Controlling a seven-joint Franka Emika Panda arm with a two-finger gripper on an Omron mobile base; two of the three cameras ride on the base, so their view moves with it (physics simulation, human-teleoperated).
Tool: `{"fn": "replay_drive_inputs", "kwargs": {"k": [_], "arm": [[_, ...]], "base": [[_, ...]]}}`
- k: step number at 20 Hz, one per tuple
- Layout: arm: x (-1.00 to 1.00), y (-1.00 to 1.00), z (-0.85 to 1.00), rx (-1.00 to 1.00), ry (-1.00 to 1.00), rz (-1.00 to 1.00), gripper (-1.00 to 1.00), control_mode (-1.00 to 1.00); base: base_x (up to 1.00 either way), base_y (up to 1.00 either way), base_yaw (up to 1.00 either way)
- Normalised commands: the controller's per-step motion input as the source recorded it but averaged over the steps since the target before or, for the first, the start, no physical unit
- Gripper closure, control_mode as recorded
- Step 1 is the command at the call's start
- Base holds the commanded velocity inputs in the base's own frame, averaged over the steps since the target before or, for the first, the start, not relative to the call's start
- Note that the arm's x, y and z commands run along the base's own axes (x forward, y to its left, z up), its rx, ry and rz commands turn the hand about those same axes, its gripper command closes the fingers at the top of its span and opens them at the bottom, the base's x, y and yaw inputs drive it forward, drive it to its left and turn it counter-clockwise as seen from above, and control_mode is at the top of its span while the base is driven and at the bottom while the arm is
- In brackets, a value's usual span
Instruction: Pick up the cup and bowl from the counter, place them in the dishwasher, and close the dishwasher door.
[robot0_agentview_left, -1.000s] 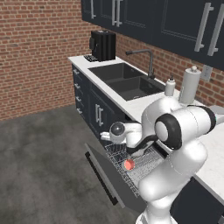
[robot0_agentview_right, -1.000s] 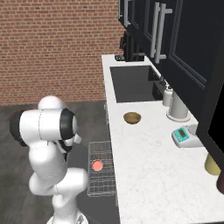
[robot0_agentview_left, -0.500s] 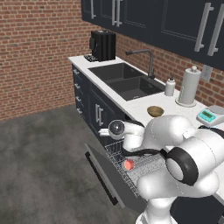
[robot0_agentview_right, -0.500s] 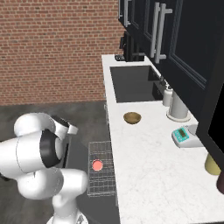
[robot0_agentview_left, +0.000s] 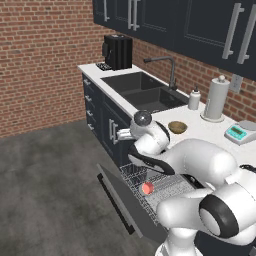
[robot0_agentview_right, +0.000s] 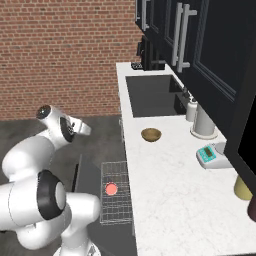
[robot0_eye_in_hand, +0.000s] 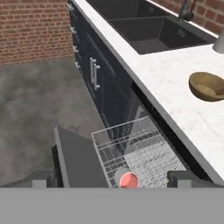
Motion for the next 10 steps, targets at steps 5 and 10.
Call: {"fn": "replay_drive_inputs", "kwargs": {"k": [5,10], "arm": [[0.0,-0.16,0.95,-0.04,0.2,0.17,-1.0,-1.0],[0.0,-0.21,0.07,-0.23,0.2,0.15,-1.0,-1.0]], "base": [[0.0,0.0,0.0],[0.0,0.0,0.0]]}}
